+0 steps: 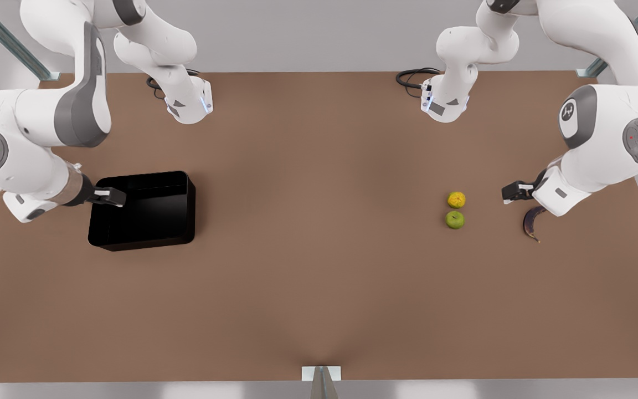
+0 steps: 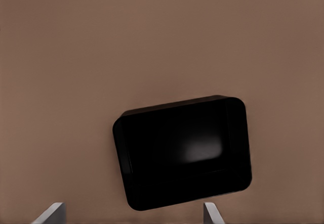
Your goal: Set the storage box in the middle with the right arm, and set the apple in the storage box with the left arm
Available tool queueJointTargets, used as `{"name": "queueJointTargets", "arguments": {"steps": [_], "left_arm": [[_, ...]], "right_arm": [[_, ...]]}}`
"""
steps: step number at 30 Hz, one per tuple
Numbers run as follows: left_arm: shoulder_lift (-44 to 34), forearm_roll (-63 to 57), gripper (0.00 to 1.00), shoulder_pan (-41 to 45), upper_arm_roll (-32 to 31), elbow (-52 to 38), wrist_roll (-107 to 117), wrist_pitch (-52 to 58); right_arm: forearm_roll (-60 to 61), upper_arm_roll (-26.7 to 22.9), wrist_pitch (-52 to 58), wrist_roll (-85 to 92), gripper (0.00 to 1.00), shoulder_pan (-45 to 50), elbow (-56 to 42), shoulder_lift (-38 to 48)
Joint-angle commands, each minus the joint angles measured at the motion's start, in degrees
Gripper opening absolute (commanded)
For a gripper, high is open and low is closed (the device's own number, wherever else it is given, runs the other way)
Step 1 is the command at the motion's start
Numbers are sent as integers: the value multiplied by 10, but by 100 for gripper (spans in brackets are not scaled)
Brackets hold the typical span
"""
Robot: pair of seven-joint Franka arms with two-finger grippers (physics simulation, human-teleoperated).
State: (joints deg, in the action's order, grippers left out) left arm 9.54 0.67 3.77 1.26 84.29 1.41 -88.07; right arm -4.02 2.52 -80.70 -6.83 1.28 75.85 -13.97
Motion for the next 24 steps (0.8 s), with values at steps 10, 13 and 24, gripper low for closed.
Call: {"name": "queueJointTargets", "arguments": {"steps": [10, 13, 24], "left_arm": [[1, 6, 100, 28, 0, 272, 57, -264], [5, 6, 100, 41, 1, 315, 57, -296], [86, 5, 100, 30, 1, 409, 55, -449]], "right_arm": [[2, -58, -118, 95, 100, -65, 236, 112], [5, -57, -248, 95, 100, -67, 361, 138], [5, -102, -418, 223, 100, -131, 414, 67]]}}
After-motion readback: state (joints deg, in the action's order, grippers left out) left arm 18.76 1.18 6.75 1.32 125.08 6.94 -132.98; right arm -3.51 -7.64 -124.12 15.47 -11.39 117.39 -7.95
